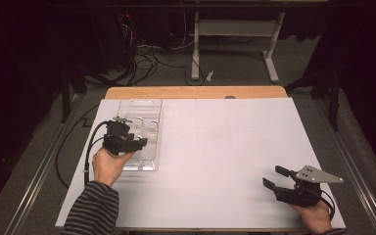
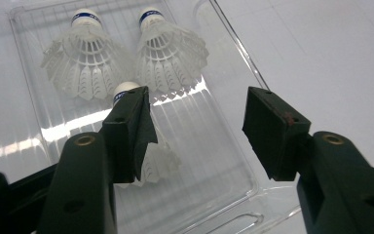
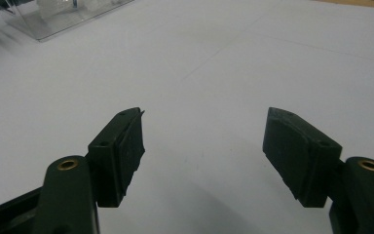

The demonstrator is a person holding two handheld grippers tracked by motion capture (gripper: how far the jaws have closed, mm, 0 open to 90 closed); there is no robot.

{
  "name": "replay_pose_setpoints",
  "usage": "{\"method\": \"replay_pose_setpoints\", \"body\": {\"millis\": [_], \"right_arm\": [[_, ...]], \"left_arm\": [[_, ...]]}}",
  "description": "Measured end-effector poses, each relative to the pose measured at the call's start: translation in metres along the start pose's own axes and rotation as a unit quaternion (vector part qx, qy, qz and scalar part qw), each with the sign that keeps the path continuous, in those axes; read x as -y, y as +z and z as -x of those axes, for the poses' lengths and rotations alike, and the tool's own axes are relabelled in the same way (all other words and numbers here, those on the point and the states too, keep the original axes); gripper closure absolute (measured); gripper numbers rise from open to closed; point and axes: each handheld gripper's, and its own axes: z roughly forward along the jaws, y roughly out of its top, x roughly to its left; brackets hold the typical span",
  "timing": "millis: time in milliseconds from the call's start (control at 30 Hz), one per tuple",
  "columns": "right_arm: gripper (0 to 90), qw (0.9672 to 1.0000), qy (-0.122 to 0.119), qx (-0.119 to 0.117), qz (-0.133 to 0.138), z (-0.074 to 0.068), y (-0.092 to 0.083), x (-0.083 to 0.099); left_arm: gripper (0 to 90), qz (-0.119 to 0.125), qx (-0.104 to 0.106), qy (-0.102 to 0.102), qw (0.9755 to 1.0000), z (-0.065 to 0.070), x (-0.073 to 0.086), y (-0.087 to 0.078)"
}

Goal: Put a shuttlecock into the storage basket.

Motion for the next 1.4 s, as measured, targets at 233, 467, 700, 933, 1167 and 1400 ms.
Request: {"method": "replay_pose_setpoints", "body": {"millis": [233,467,700,933,1167,1400], "right_arm": [[31.9,1.0000,-0.004,0.001,-0.001,-0.001,0.001,0.000],[31.9,1.0000,0.000,0.002,-0.001,0.000,0.000,0.000],[31.9,1.0000,-0.004,0.000,-0.001,-0.001,0.000,0.000],[32.0,1.0000,0.001,0.007,0.006,0.000,-0.002,0.000],[32.0,0.9999,0.004,0.010,0.006,0.000,-0.002,0.000],[32.0,1.0000,0.002,0.006,0.005,-0.001,-0.002,0.000]], "left_arm": [[43.3,-0.003,0.002,0.004,1.0000,0.005,0.001,0.000],[42.1,-0.005,0.007,0.010,0.9999,0.012,0.005,0.002],[40.2,0.002,0.003,0.016,0.9999,0.014,0.007,-0.005],[39.9,0.021,0.001,0.018,0.9996,0.015,0.012,-0.016],[40.2,0.023,0.007,0.014,0.9996,0.015,0.019,-0.015],[40.5,0.029,0.009,0.021,0.9993,0.020,0.023,-0.020]]}}
